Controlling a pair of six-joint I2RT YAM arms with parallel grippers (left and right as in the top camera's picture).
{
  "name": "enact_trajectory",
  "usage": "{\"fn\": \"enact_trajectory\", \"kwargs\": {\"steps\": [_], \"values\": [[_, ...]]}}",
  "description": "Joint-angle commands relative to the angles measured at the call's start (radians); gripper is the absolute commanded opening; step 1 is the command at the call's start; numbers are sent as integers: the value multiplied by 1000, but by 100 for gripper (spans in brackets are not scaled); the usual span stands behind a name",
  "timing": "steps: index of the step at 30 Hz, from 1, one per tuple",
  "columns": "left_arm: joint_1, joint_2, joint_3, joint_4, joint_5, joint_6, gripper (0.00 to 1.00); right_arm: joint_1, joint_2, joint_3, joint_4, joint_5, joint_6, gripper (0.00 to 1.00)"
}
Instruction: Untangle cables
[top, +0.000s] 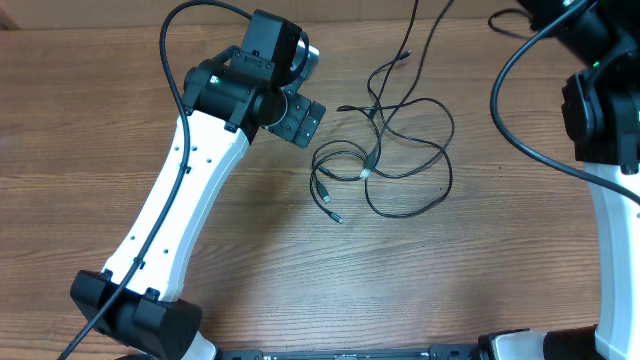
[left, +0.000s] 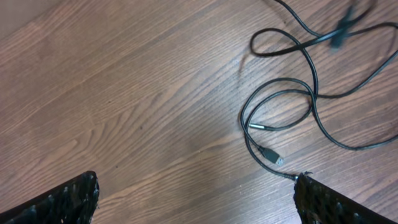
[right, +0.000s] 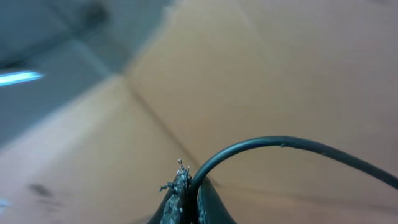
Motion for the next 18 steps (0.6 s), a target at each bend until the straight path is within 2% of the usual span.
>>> {"fn": "enact_trajectory", "kwargs": {"steps": [1, 5, 11, 18], "values": [[6, 3, -2, 3, 9, -14, 100, -1, -2, 20, -134, 200, -249, 4], [5, 3, -2, 3, 9, -14, 100, -1, 24, 19, -215, 354, -328, 4], [6, 3, -2, 3, 9, -14, 100, -1, 48, 19, -218, 397, -454, 4], [5, 3, -2, 3, 9, -14, 100, -1, 99, 18, -280, 408, -462, 4]]}}
